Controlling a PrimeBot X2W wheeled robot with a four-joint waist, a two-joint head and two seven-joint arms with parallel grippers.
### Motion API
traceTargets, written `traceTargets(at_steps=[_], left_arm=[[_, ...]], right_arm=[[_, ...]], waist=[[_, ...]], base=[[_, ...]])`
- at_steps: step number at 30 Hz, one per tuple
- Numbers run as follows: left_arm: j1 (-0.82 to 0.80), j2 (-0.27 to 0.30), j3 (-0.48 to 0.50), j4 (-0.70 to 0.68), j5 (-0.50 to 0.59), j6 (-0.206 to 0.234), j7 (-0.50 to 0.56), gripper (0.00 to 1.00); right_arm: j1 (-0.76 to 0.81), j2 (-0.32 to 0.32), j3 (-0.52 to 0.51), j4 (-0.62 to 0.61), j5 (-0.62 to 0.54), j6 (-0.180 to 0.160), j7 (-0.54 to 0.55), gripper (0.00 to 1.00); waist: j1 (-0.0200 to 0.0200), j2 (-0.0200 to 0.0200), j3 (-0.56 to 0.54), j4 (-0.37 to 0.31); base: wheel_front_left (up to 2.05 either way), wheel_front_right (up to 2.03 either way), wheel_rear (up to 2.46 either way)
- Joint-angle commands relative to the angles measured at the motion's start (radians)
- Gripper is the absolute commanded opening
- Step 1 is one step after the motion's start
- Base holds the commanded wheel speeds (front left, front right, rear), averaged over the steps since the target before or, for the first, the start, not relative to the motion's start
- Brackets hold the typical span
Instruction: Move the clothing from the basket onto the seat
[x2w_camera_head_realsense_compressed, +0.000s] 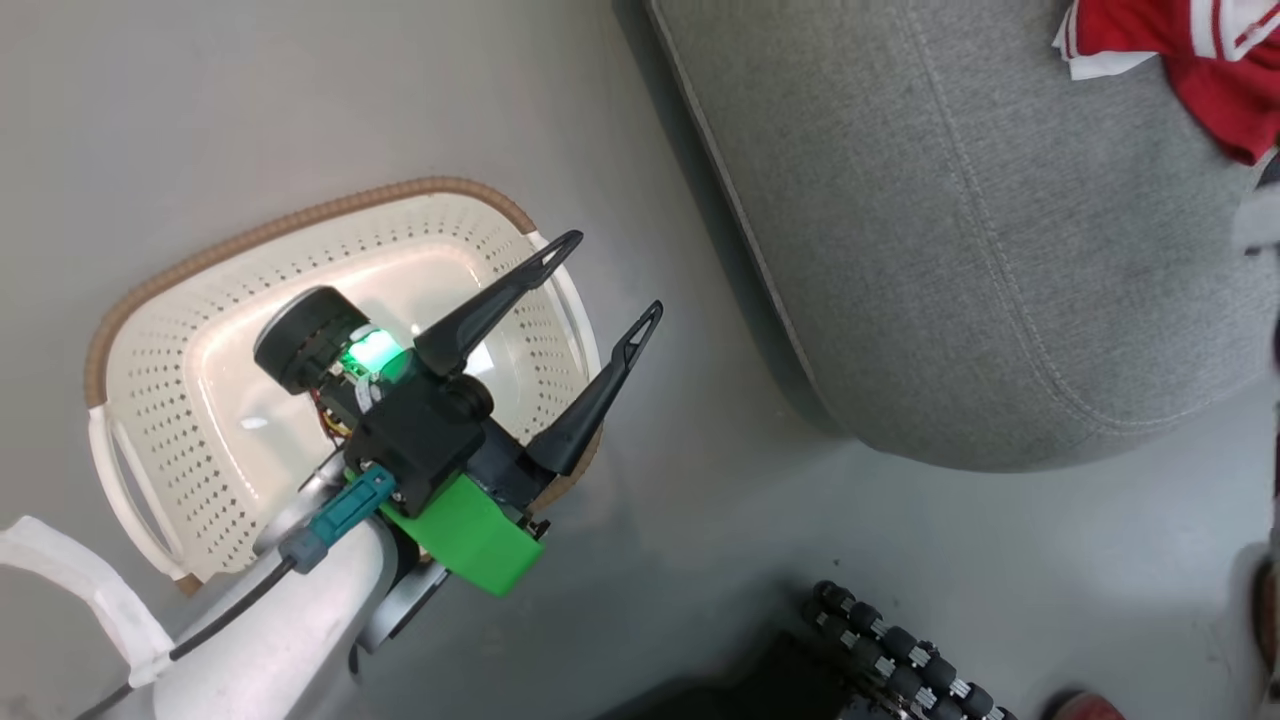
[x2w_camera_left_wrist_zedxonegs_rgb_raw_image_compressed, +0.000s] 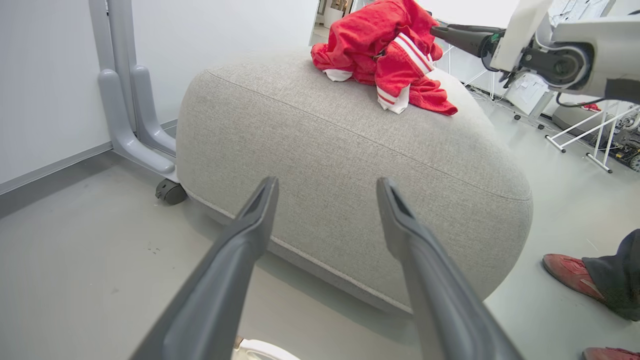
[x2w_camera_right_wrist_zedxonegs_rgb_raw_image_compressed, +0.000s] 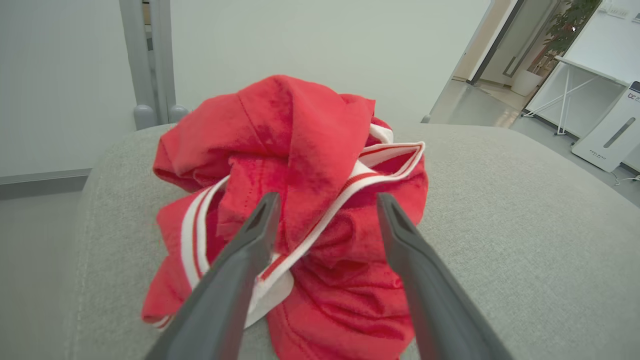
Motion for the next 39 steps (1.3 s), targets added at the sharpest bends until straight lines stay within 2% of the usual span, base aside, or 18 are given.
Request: traceTargets(at_steps=[1, 7, 12, 19, 23, 31, 39], left_arm=[[0.020, -0.010, 0.001, 0.014, -0.016, 0.002, -0.014, 1.00], [0.056, -0.076, 0.028, 0.084, -0.038, 0.028, -0.083, 1.00], [0.098, -0.155, 0.092, 0.123, -0.031, 0.043, -0.099, 1.00], [0.240, -0.261, 0.274, 0.141, 0.028, 0.041, -0.097, 1.00], [0.331, -0.317, 0.400, 0.154, 0.063, 0.050, -0.098, 1.00], [0.465, -0.379, 0.568, 0.180, 0.131, 0.006, -0.097, 1.00], [0.601, -0.397, 0.632, 0.152, 0.193, -0.018, -0.098, 1.00]], right_arm=[[0.050, 0.016, 0.001, -0.032, -0.015, -0.001, -0.002, 1.00], [0.227, 0.058, 0.092, -0.151, -0.057, -0.001, -0.002, 1.00], [0.340, 0.076, 0.165, -0.201, -0.063, -0.001, -0.002, 1.00], [0.456, 0.077, 0.275, -0.242, -0.048, -0.001, -0.002, 1.00], [0.495, 0.089, 0.287, -0.257, -0.031, -0.001, -0.002, 1.00], [0.572, 0.095, 0.337, -0.298, -0.065, -0.001, -0.002, 1.00], [0.690, 0.119, 0.347, -0.342, -0.103, -0.001, -0.002, 1.00]], waist=[[0.0000, 0.0073, -0.056, 0.005], [0.0000, 0.0073, -0.173, 0.053], [0.0000, 0.0073, -0.283, 0.134], [0.0000, 0.0073, -0.425, 0.264], [0.0000, 0.0073, -0.485, 0.318], [0.0000, 0.0073, -0.580, 0.386], [0.0000, 0.0073, -0.698, 0.408]], base=[[0.00, 0.00, 0.00], [0.00, 0.00, 0.00], [0.00, 0.00, 0.00], [0.00, 0.00, 0.00], [0.00, 0.00, 0.00], [0.00, 0.00, 0.00], [0.00, 0.00, 0.00]])
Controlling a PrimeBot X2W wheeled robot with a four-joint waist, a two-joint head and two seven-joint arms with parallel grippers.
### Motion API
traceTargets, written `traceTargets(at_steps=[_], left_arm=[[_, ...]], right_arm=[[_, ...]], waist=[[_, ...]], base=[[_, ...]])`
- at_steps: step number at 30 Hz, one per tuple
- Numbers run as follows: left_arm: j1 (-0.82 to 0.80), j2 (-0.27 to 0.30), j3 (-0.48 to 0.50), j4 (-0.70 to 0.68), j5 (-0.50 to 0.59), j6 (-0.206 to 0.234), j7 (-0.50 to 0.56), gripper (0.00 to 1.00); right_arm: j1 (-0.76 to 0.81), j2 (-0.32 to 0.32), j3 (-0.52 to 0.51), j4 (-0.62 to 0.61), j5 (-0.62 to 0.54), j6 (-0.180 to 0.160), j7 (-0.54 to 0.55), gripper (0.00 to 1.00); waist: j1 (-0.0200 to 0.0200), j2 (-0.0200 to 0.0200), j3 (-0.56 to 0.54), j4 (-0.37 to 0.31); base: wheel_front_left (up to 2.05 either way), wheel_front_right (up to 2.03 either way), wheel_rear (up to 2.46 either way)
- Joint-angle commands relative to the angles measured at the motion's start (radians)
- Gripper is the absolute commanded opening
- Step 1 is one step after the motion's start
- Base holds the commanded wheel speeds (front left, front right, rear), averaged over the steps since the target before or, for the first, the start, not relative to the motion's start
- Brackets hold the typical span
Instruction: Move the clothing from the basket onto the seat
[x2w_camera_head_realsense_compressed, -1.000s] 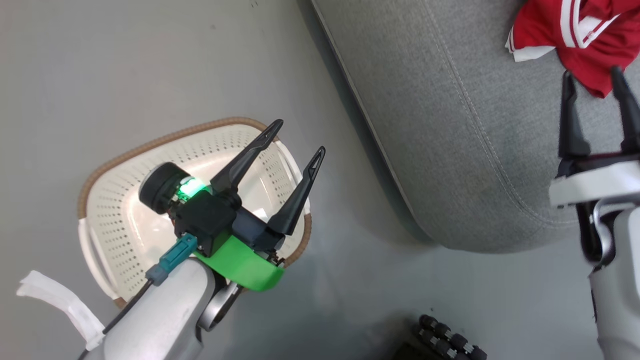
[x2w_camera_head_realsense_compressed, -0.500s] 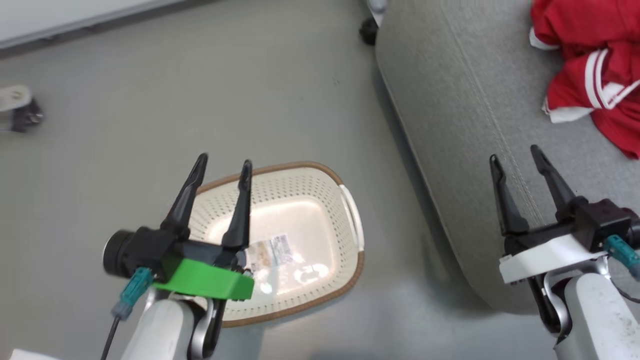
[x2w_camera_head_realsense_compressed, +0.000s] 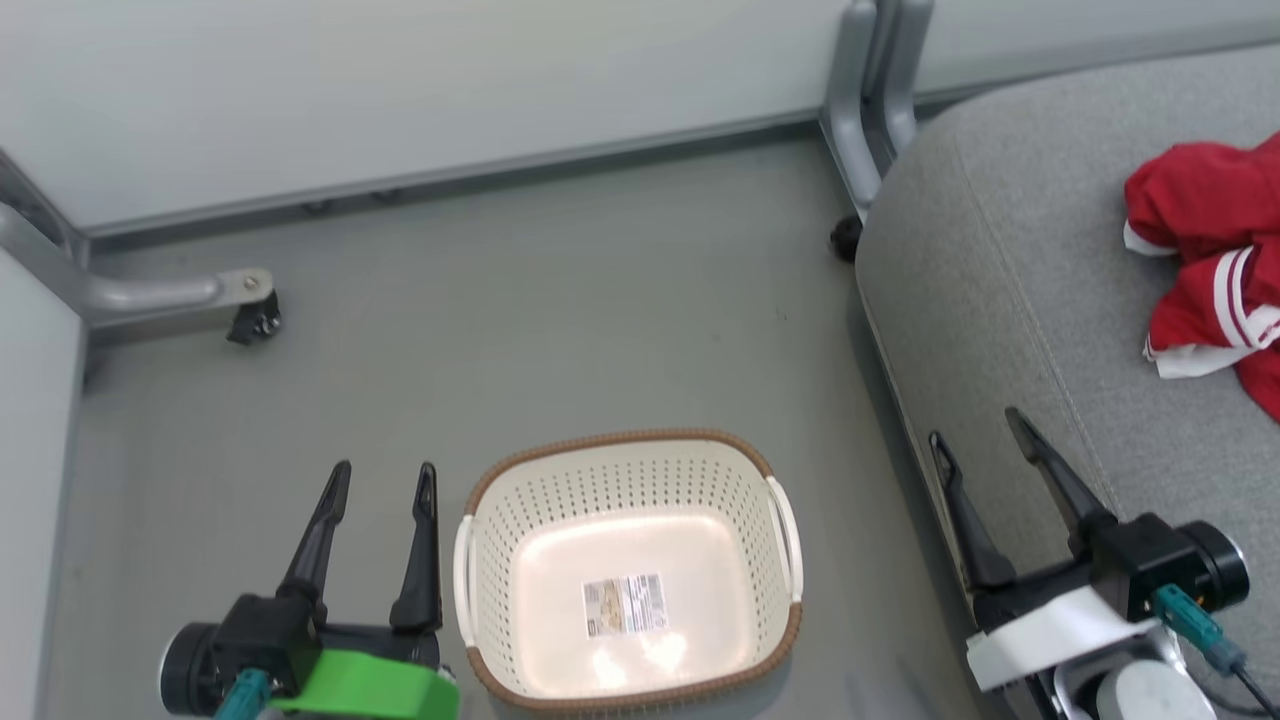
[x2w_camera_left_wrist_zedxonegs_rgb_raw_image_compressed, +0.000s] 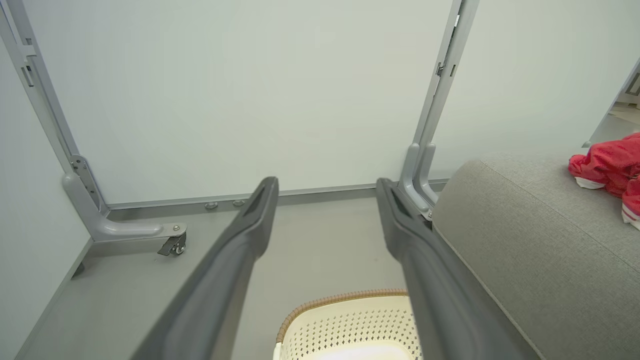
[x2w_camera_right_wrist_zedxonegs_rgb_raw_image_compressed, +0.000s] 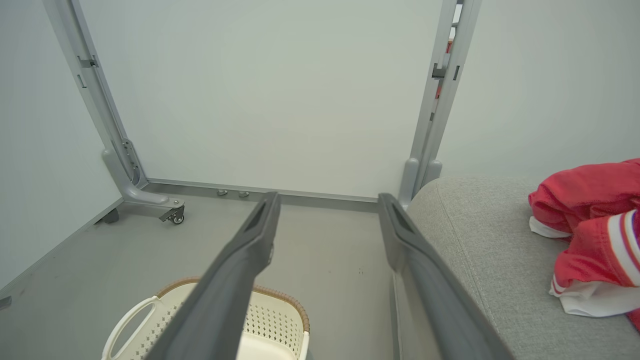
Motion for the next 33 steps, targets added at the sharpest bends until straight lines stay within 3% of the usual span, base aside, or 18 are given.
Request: traceTargets(at_steps=[1, 11, 22, 23, 27, 33], left_arm=[[0.036, -0.002, 0.006, -0.013, 0.012, -0.006, 0.000, 1.00], [0.143, -0.003, 0.007, -0.048, 0.029, -0.006, 0.000, 1.00], [0.135, -0.004, 0.013, -0.040, 0.039, -0.002, 0.000, 1.00], [0.136, -0.003, 0.011, -0.038, 0.034, -0.004, 0.000, 0.00], [0.138, -0.003, 0.008, -0.005, 0.031, -0.004, 0.000, 0.00], [0.121, 0.003, 0.018, -0.001, -0.096, -0.002, 0.023, 0.00]], right_arm=[[0.038, 0.002, -0.007, -0.009, -0.010, -0.001, -0.002, 1.00], [0.126, 0.027, -0.013, -0.027, -0.027, -0.001, -0.002, 1.00], [0.137, 0.038, -0.013, -0.018, -0.019, -0.001, -0.002, 1.00], [0.127, 0.040, -0.011, -0.020, -0.023, 0.000, 0.000, 0.00], [0.133, 0.046, -0.007, 0.011, -0.021, 0.000, 0.000, 0.00], [0.121, 0.041, -0.014, 0.021, 0.113, 0.000, 0.023, 0.00]], waist=[[0.0001, 0.0073, -0.106, 0.058], [0.0001, 0.0073, -0.159, 0.045], [0.0001, 0.0073, -0.169, 0.041], [0.0001, 0.0000, -0.169, 0.041], [0.0001, 0.0000, -0.169, 0.041], [0.0001, 0.0004, -0.167, 0.040]], base=[[0.00, 0.00, 0.00], [0.00, 0.00, 0.00], [0.00, 0.00, 0.00], [0.00, 0.00, 0.00], [0.00, 0.00, 0.00], [0.00, 0.00, 0.00]])
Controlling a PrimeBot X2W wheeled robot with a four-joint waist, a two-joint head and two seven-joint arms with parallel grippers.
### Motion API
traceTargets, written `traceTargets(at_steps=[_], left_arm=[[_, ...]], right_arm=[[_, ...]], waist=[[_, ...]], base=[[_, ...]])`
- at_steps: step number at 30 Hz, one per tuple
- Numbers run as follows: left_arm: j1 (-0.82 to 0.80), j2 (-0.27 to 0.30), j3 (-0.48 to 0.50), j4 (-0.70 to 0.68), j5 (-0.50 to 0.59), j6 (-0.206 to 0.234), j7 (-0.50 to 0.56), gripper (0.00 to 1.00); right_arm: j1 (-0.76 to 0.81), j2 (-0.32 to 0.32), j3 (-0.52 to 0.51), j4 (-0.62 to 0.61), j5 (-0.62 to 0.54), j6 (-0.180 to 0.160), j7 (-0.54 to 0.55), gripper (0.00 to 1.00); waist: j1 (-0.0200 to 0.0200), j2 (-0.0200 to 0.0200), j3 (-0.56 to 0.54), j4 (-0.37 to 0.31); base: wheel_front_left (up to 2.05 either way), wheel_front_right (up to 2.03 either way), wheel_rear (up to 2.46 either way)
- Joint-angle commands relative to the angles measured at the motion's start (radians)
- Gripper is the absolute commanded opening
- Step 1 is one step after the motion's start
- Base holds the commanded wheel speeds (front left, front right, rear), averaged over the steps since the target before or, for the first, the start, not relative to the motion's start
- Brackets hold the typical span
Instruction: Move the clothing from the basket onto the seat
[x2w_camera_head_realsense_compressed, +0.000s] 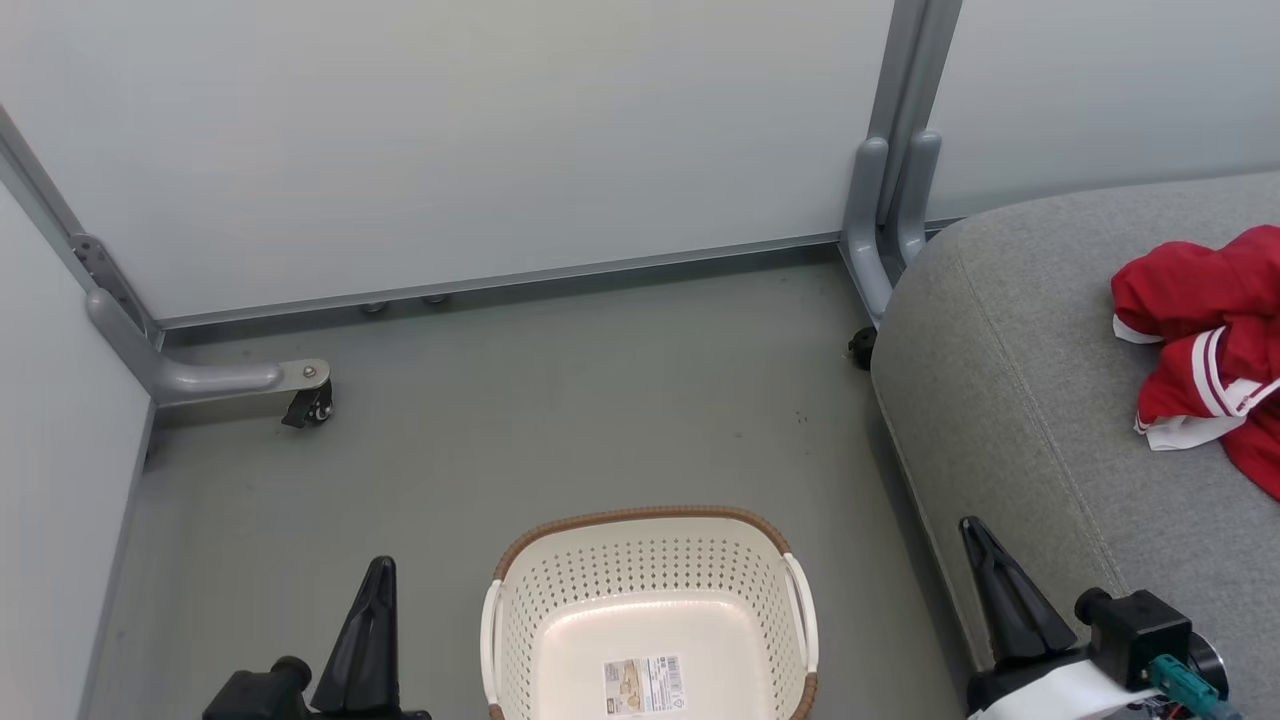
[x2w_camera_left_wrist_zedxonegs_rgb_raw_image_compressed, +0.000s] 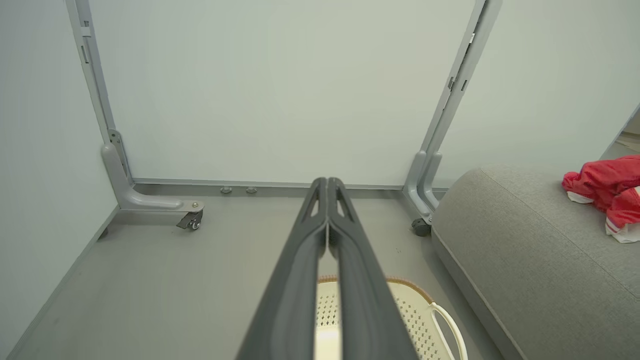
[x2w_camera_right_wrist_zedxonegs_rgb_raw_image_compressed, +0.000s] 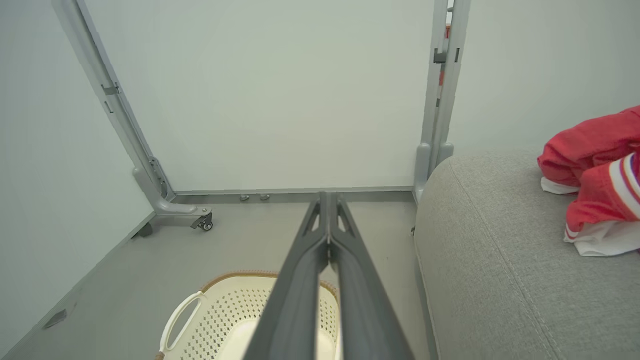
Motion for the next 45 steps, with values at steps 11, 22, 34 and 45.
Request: traceTargets(at_steps=[11, 22, 34, 45], left_arm=[[-0.058, 0.018, 0.022, 0.017, -0.242, -0.003, 0.045, 0.00], [-0.094, 0.026, 0.039, 0.044, -0.427, -0.009, 0.082, 0.00], [-0.127, 0.034, 0.056, 0.067, -0.603, -0.012, 0.119, 0.00], [-0.154, 0.039, 0.072, 0.086, -0.745, -0.016, 0.150, 0.00]], right_arm=[[-0.051, -0.016, -0.017, 0.021, 0.255, 0.000, 0.044, 0.00], [-0.077, -0.021, -0.030, 0.046, 0.450, 0.000, 0.080, 0.00], [-0.102, -0.025, -0.045, 0.069, 0.633, 0.000, 0.117, 0.00], [-0.122, -0.026, -0.059, 0.089, 0.784, -0.001, 0.149, 0.00]], waist=[[0.0001, 0.0010, 0.003, -0.002], [0.0001, 0.0016, 0.007, -0.004], [0.0001, 0.0023, 0.010, -0.006], [0.0001, 0.0030, 0.013, -0.008]], base=[[0.00, 0.00, 0.00], [0.00, 0.00, 0.00], [0.00, 0.00, 0.00], [0.00, 0.00, 0.00]])
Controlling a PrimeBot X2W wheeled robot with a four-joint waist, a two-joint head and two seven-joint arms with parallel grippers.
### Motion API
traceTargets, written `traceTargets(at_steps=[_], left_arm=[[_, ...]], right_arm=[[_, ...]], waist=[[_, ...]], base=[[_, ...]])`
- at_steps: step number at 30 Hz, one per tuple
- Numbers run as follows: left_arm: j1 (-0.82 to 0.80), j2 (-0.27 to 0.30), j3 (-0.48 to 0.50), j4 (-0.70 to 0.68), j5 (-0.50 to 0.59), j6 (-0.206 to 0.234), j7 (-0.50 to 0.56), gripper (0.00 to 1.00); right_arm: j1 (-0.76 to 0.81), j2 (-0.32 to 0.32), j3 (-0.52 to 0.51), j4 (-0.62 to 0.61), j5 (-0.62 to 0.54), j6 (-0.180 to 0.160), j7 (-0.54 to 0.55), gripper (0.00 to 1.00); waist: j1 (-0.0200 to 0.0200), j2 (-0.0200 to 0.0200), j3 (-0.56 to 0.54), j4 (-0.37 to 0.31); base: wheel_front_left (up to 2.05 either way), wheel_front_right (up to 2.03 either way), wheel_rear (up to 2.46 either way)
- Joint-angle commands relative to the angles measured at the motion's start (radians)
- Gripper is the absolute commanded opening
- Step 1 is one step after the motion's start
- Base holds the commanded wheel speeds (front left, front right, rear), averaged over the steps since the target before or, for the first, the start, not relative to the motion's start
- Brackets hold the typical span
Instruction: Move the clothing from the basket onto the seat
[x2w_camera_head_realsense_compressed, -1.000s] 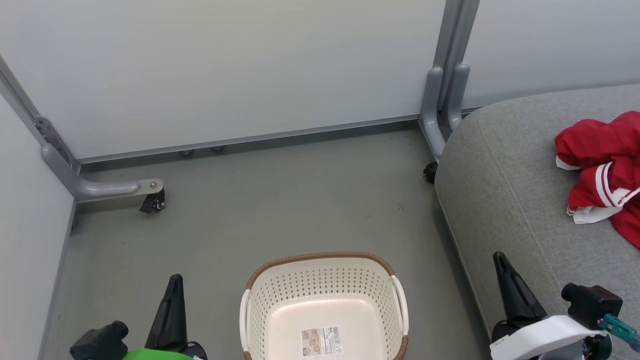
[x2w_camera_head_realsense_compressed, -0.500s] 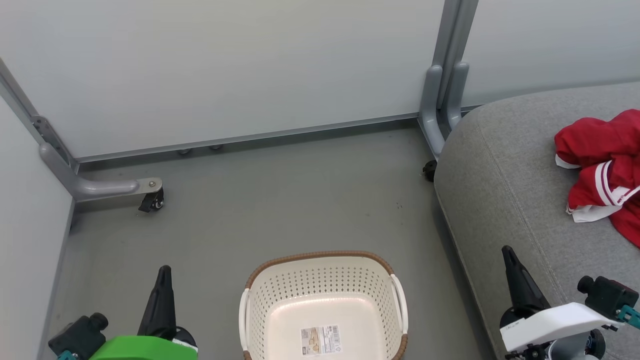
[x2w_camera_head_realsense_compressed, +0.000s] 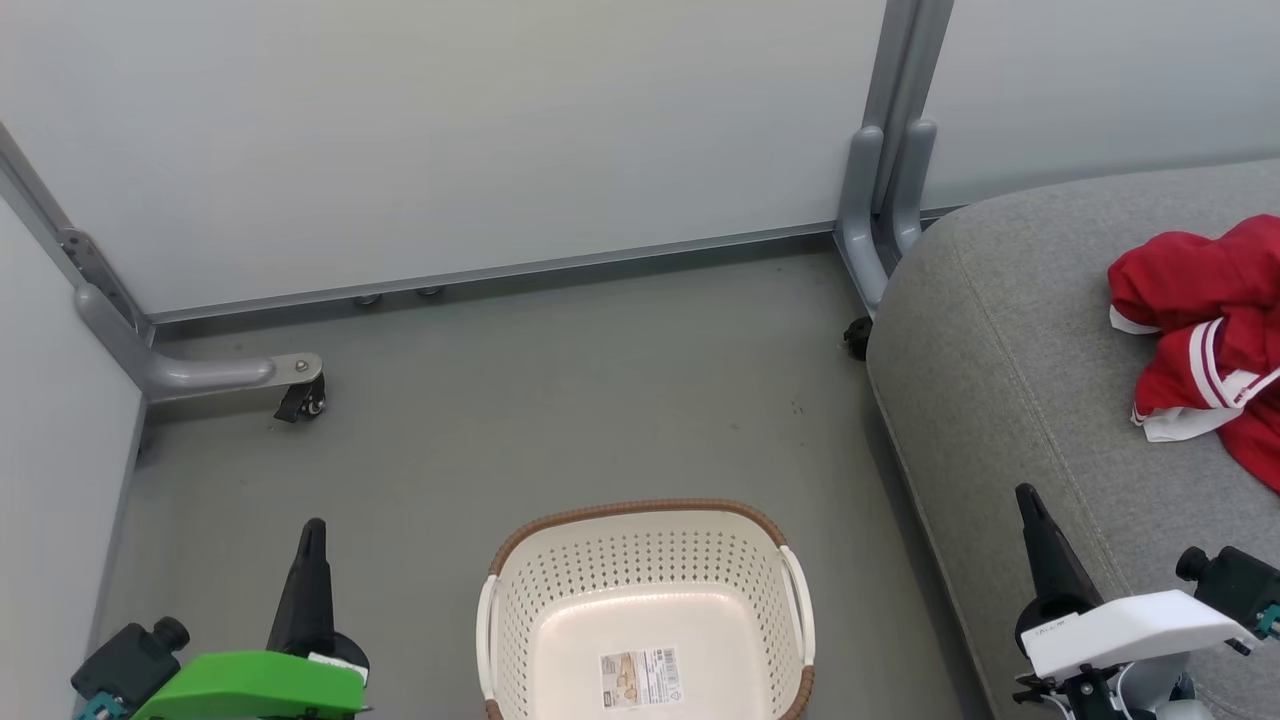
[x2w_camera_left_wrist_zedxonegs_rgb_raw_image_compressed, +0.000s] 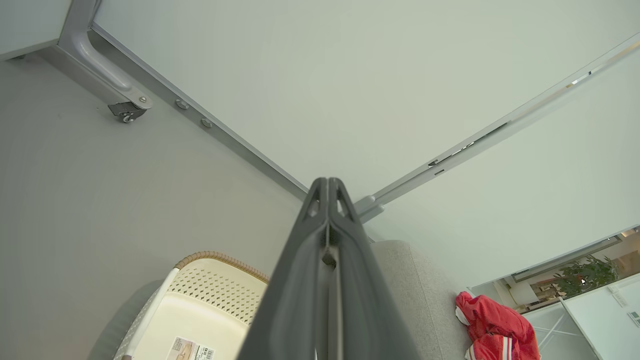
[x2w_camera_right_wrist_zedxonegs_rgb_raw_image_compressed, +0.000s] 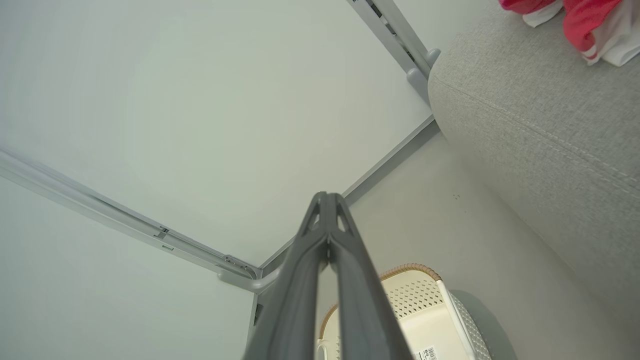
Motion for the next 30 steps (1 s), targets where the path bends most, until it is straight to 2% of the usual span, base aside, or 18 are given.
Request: traceTargets(at_steps=[1, 30], left_arm=[[-0.031, 0.011, 0.007, -0.005, -0.030, -0.006, 0.005, 0.00], [-0.087, 0.016, 0.047, 0.031, -0.333, -0.011, 0.078, 0.00]], right_arm=[[-0.026, -0.009, -0.007, -0.004, 0.034, -0.001, 0.007, 0.00], [-0.069, -0.008, -0.042, 0.039, 0.352, -0.001, 0.080, 0.00]], waist=[[0.0001, 0.0030, 0.000, 0.000], [0.0001, 0.0046, 0.009, -0.005]], base=[[0.00, 0.00, 0.00], [0.00, 0.00, 0.00]])
